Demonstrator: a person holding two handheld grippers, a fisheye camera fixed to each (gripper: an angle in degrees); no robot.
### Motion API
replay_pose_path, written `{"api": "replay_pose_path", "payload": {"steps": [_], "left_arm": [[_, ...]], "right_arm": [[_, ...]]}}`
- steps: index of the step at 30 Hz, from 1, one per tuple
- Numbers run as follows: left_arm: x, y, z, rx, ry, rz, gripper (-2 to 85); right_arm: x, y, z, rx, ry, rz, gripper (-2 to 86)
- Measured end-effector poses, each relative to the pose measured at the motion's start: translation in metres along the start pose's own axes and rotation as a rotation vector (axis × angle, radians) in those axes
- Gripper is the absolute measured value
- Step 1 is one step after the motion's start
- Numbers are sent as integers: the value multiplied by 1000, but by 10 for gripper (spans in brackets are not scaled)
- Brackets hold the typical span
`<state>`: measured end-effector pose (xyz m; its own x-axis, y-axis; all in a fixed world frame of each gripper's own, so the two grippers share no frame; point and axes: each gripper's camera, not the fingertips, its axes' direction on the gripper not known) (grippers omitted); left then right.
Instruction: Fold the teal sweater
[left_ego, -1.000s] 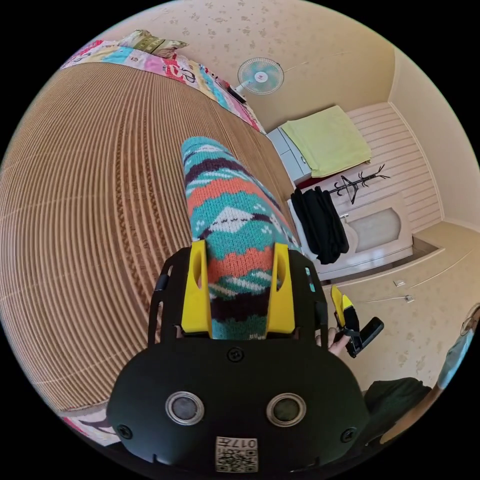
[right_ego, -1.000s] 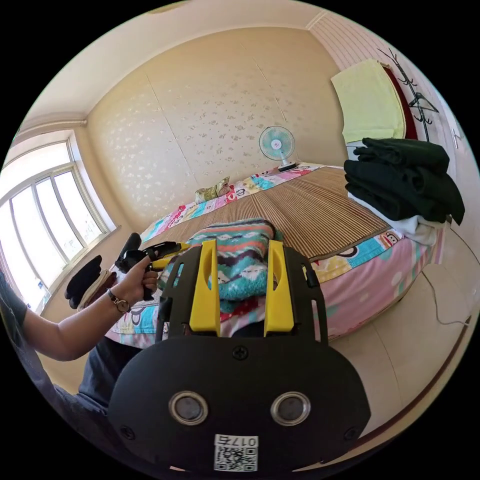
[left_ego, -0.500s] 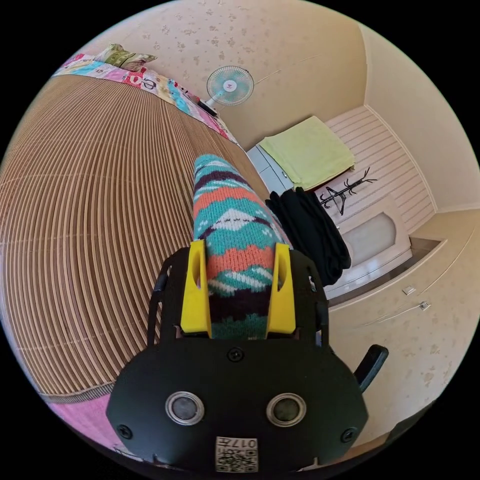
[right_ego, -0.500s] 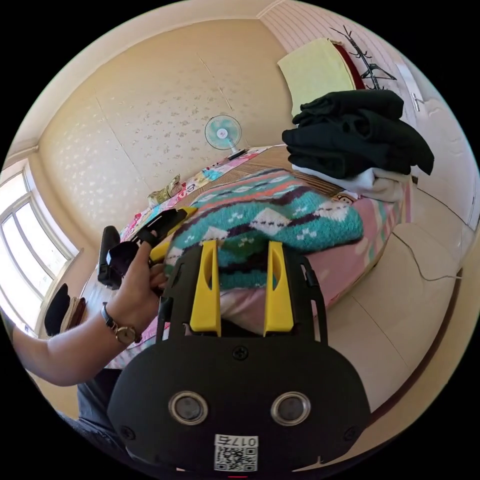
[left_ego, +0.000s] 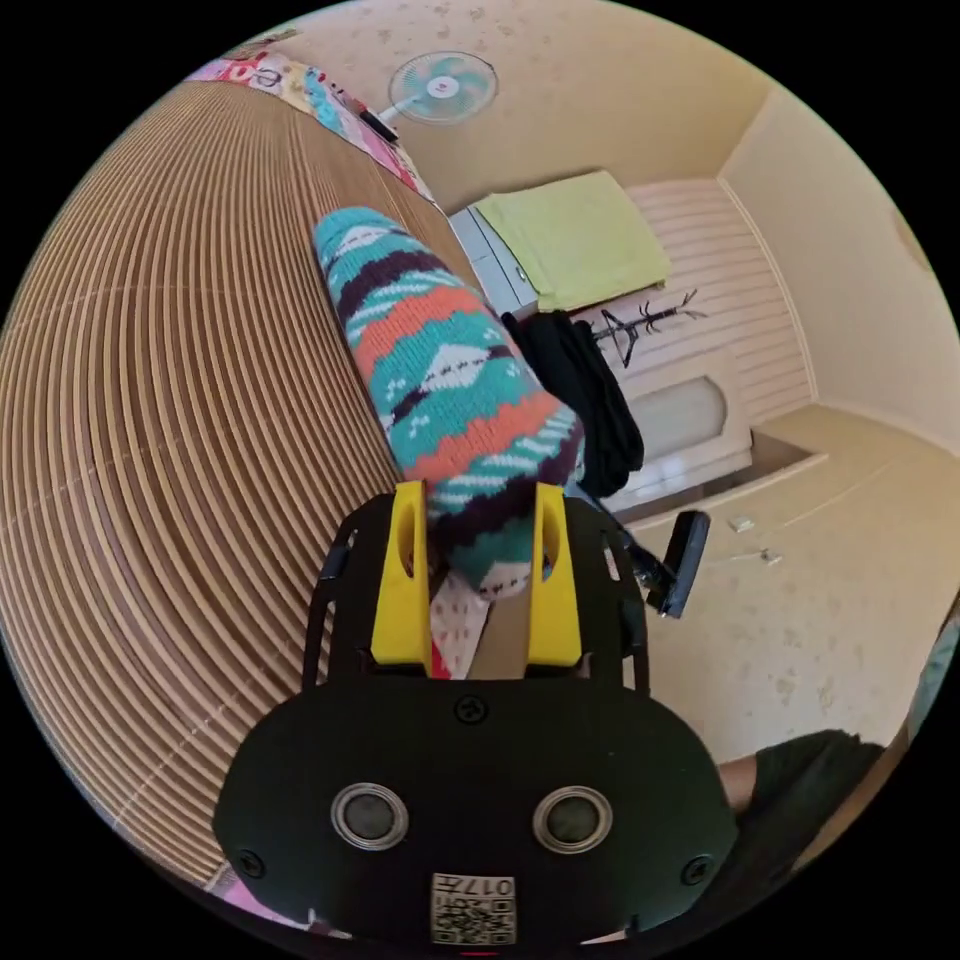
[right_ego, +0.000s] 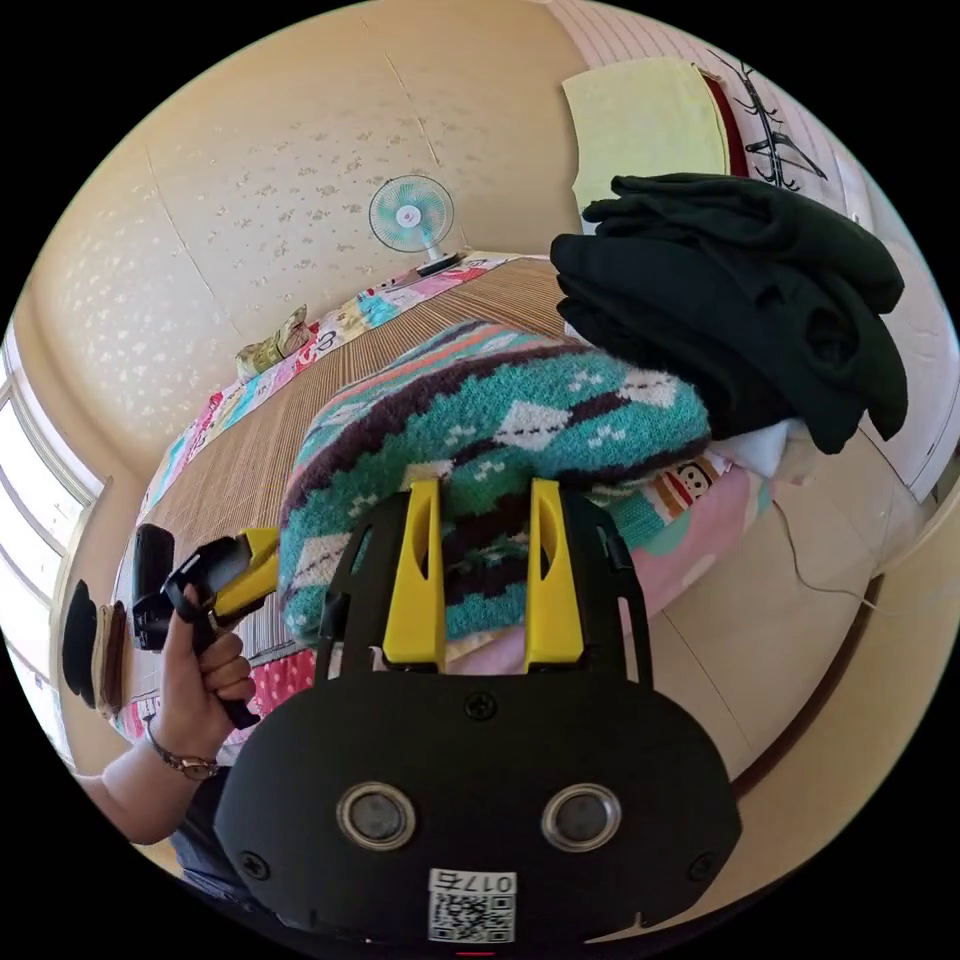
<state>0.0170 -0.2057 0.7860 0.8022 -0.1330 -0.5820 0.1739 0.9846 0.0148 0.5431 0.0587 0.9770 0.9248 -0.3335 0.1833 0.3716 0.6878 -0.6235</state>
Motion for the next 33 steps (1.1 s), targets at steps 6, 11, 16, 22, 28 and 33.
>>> {"api": "replay_pose_path", "payload": {"steps": [6, 11, 16, 22, 28, 33], "left_arm": [[46, 105, -31, -66, -176, 145, 99], [77, 182, -94, -14, -252, 198, 99], [95, 232, -153, -18, -371, 226, 99], [94, 287, -215, -11, -446, 45, 99], [110, 328, -264, 103, -493, -53, 88], [135, 344, -305, 177, -553, -28, 85]], "right_arm": [[-84, 33, -87, 357, -52, -52, 107], [-185, 12, -52, 252, 15, -394, 166], [-238, -7, 83, -258, 280, -609, 190], [-275, 50, 105, -272, 597, -738, 212], [-251, 15, 115, -217, 514, -644, 198], [-222, -20, 134, -167, 516, -585, 195]]}}
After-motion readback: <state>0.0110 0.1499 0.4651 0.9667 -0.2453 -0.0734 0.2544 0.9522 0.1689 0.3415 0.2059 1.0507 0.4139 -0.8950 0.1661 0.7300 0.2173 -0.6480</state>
